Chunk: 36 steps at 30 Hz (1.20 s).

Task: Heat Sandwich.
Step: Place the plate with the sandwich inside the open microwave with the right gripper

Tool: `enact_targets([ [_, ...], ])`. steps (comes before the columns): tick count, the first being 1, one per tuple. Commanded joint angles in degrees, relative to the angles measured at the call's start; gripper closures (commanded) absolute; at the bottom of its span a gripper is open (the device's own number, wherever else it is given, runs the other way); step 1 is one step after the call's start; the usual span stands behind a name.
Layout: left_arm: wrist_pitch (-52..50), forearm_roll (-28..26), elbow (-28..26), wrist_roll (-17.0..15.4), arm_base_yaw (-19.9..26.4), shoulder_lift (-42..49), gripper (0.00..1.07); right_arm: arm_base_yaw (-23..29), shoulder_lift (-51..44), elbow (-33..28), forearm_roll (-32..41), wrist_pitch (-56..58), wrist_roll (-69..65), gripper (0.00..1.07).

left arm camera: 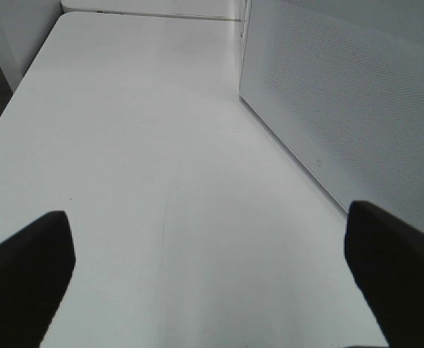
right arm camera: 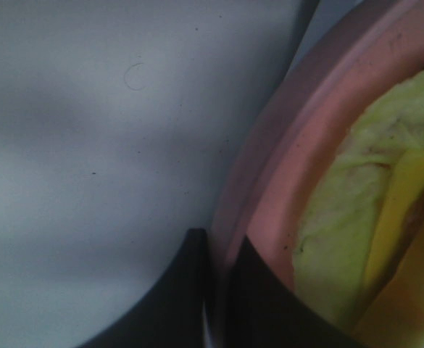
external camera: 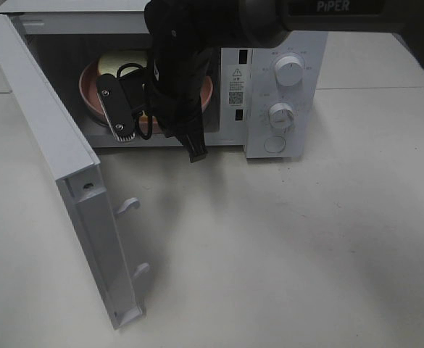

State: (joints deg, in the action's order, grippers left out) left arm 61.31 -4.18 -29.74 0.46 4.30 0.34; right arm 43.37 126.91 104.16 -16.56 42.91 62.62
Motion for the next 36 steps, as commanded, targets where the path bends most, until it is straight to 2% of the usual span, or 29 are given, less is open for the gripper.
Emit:
enact_targets([
  [1,0.1,-0.1,0.1,0.1,-0.3,0.9,0.10,-0.5,0.7,2.1,-0.6,-1.1,-0.5,1.07],
  [7,0.1,0.1,0.1,0.1,-0.3,0.9,0.10,-1.4,4.6,7.4,-0.5,-1.4,-0.9,1.07],
  [14,0.1,0.6,0.1,0.1,-0.3,0.9,0.10,-2.4,7.8,10.9,-0.4,-2.3,-1.0,1.07],
  [27,0.1,0.9,0.1,0.1,-0.3,0.9,0.10,-4.8,8.5,11.1,-0.3,-4.6,-1.3,1.07],
  [36,0.1,0.9,0.1,0.1,-0.3,0.9,0.10,-4.8,8.5,11.1,-0.3,-6.2,-1.2,1.00],
])
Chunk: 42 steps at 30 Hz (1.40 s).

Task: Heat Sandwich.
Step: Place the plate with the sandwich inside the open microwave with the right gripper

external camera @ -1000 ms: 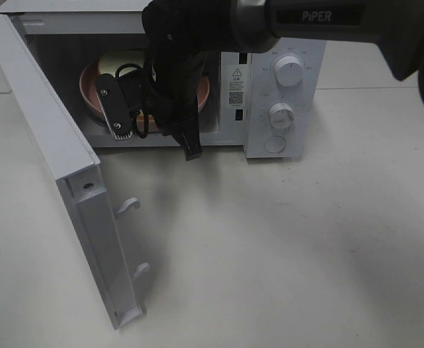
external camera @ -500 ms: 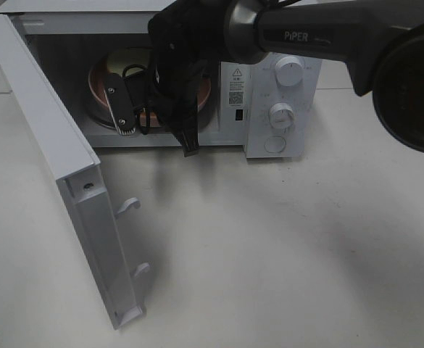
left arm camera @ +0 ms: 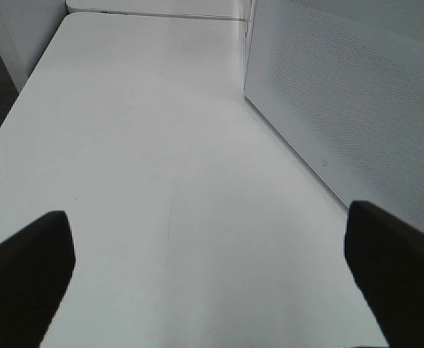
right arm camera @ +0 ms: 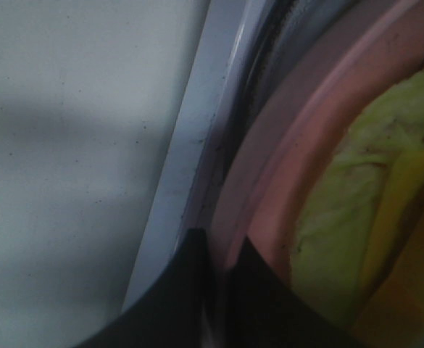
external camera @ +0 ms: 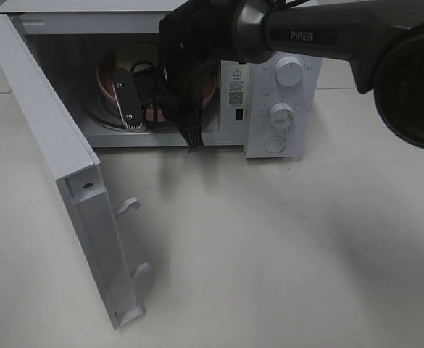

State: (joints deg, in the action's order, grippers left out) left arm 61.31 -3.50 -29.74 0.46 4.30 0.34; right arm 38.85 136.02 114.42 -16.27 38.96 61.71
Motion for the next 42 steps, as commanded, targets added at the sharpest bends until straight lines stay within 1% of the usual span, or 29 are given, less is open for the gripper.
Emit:
enact_targets([
  [1,0.1,0.2,0.1,0.1,-0.3,0.9,0.10,-0.2,-0.6,0.9,-0.6,-2.2,-0.3,1.00],
  [3,0.1,0.2,0.1,0.1,-0.3,0.9,0.10,-0.2,-0.6,0.9,-0.6,-2.3,-0.3,0.98],
  [4,0.1,0.2,0.1,0.1,-0.3,0.9,0.10,-0.2,-0.6,0.9,-0.6,-2.8,-0.3,0.95],
  [5,0.1,0.2,0.1,0.1,-0.3,0.9,0.10,-0.2,-0.6,0.9,-0.6,-2.8,-0.3,0.95],
  [7,0.1,0.2,0.1,0.1,-0.3,0.9,0.10,-0.2,-0.6,0.9,-0.6,-3.2,-0.3,0.89],
  [8,0.1,0.2,0.1,0.1,-0.3,0.9,0.10,-0.2,-0.6,0.9,-0.5,-3.2,-0.3,0.83],
  [9,0.1,0.2,0.1,0.1,-0.3,0.9,0.10,-0.2,-0.6,0.9,-0.5,-3.2,-0.3,0.83],
  [11,0.1,0.2,0.1,0.1,-0.3,0.9,0.10,-0.2,-0.6,0.9,-0.4,-3.2,-0.7,0.74],
  [12,0.1,0.2,0.1,0.1,-0.3,0.9,0.10,-0.2,-0.6,0.9,-0.4,-3.2,-2.1,0.63],
  [13,0.1,0.2,0.1,0.1,-0.3,0.9,0.10,-0.2,-0.6,0.9,-0.3,-3.2,-3.0,0.58],
  [14,0.1,0.2,0.1,0.1,-0.3,0.9,0.10,-0.2,-0.6,0.9,-0.3,-3.2,-3.0,0.58],
  [16,0.1,0.2,0.1,0.1,-0.3,0.9,0.10,-0.2,-0.6,0.9,0.1,-3.2,-4.8,0.49],
  [17,0.1,0.2,0.1,0.1,-0.3,0.9,0.10,-0.2,-0.6,0.9,0.8,-3.1,-6.9,0.41],
  [18,0.1,0.2,0.1,0.1,-0.3,0.9,0.10,-0.2,-0.6,0.9,1.2,-3.1,-7.6,0.38],
  [19,0.1,0.2,0.1,0.1,-0.3,0.9,0.10,-0.2,-0.6,0.9,1.2,-3.1,-7.6,0.38],
  [21,0.1,0.2,0.1,0.1,-0.3,0.9,0.10,-0.2,-0.6,0.9,1.3,-2.6,-8.4,0.32],
  [24,0.1,0.2,0.1,0.1,-0.3,0.9,0.10,-0.2,-0.6,0.6,1.3,-2.3,-8.4,0.31],
  [36,0.1,0.2,0.1,0.1,-0.3,0.9,0.10,-0.2,-0.7,0.2,2.6,-1.3,-10.7,0.31],
  [42,0.1,0.2,0.1,0.1,-0.3,0.9,0.10,-0.1,-3.2,-5.2,2.4,-6.4,-11.1,0.31],
])
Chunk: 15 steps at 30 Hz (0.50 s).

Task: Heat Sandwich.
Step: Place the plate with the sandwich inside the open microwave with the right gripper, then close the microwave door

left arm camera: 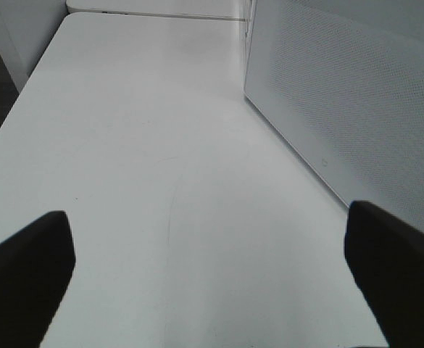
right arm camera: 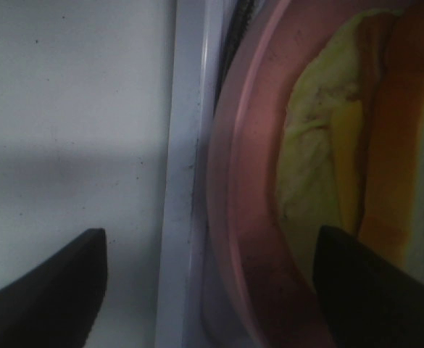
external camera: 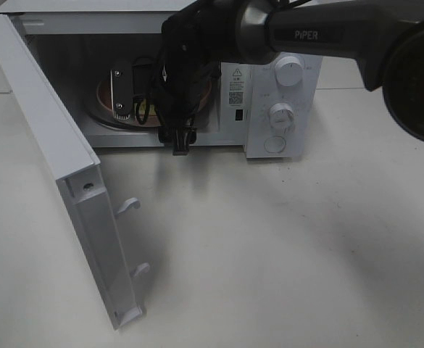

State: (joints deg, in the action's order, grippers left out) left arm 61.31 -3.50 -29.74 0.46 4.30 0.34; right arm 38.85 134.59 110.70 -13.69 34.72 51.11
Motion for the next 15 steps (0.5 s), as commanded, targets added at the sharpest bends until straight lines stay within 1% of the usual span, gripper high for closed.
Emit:
enact_targets([
  [1,0.1,0.2,0.1,0.1,-0.3,0.9,0.10,-0.1,-3.2,-4.2,-0.4,-4.5,-0.5,0.31],
  [3,0.1,0.2,0.1,0.1,-0.3,0.9,0.10,-0.1,-4.5,-7.3,-0.9,-6.9,-0.5,0.31],
  [4,0.1,0.2,0.1,0.1,-0.3,0.9,0.10,-0.1,-4.5,-7.3,-0.9,-6.9,-0.5,0.31],
  [5,0.1,0.2,0.1,0.1,-0.3,0.9,0.10,-0.1,-6.0,-10.3,-1.6,-9.6,-0.5,0.31],
  [6,0.1,0.2,0.1,0.1,-0.3,0.9,0.10,-0.1,-6.9,-12.1,-1.8,-11.1,-0.6,0.31],
  [7,0.1,0.2,0.1,0.1,-0.3,0.9,0.10,-0.1,-7.6,-13.5,-1.8,-12.4,-0.6,0.31],
  [8,0.1,0.2,0.1,0.1,-0.3,0.9,0.10,-0.1,-7.6,-13.5,-1.8,-12.4,-0.6,0.31],
  [9,0.1,0.2,0.1,0.1,-0.3,0.9,0.10,-0.1,-9.4,-17.0,-1.8,-15.4,-1.0,0.31],
  [12,0.1,0.2,0.1,0.1,-0.3,0.9,0.10,-0.1,-12.1,-21.7,-1.8,-18.9,-1.5,0.31],
  [13,0.1,0.2,0.1,0.1,-0.3,0.9,0.10,-0.1,-12.1,-21.7,-1.8,-18.9,-1.5,0.31],
  [14,0.1,0.2,0.1,0.1,-0.3,0.9,0.10,-0.1,-13.9,-24.7,-1.8,-20.6,-1.5,0.31],
  [15,0.1,0.2,0.1,0.1,-0.3,0.9,0.10,-0.1,-14.5,-25.8,-1.9,-21.1,-1.5,0.31],
])
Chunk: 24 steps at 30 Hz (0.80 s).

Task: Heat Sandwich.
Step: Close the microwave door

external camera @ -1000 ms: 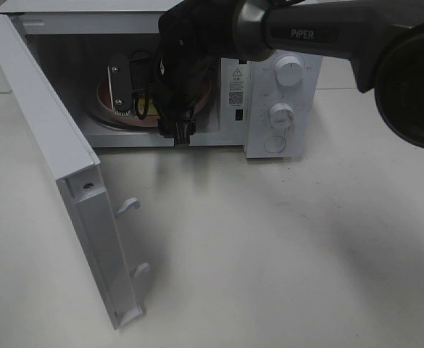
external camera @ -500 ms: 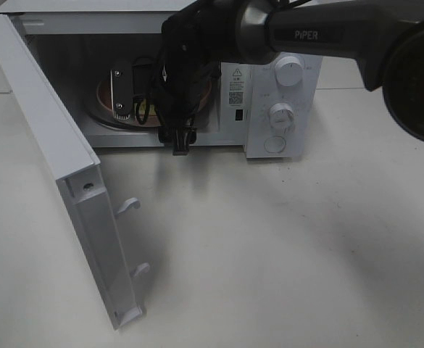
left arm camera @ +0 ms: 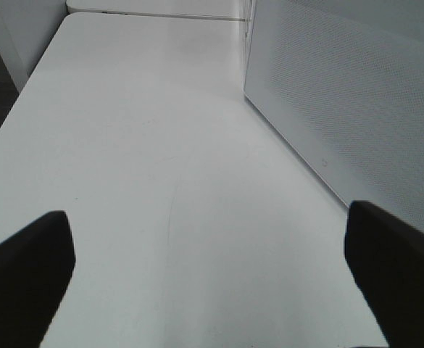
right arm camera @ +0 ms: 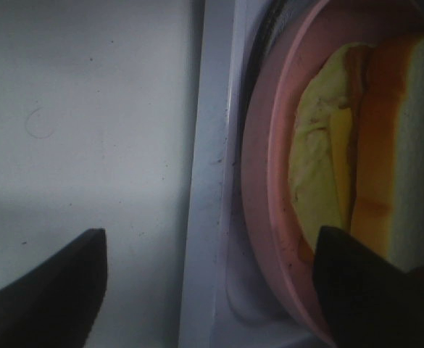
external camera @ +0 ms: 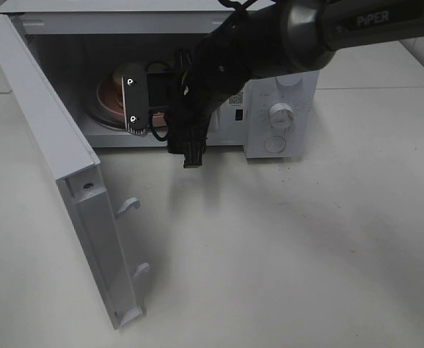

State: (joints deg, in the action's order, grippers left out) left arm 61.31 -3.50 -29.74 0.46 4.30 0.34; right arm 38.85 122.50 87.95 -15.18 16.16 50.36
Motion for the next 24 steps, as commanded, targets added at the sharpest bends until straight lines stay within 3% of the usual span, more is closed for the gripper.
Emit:
enact_targets([
  [1,0.1,0.2,0.1,0.1,-0.3,0.9,0.10,-0.1,-2.4,-3.1,-0.4,-2.6,-0.7,0.31],
  [10,0.1,0.2,0.1,0.1,-0.3,0.9,0.10,-0.1,-11.5,-16.7,-0.4,-5.9,-0.7,0.31],
  [24,0.1,0.2,0.1,0.1,-0.3,0.9,0.10,-0.1,-22.0,-27.2,-0.4,-6.1,-3.4,0.31],
])
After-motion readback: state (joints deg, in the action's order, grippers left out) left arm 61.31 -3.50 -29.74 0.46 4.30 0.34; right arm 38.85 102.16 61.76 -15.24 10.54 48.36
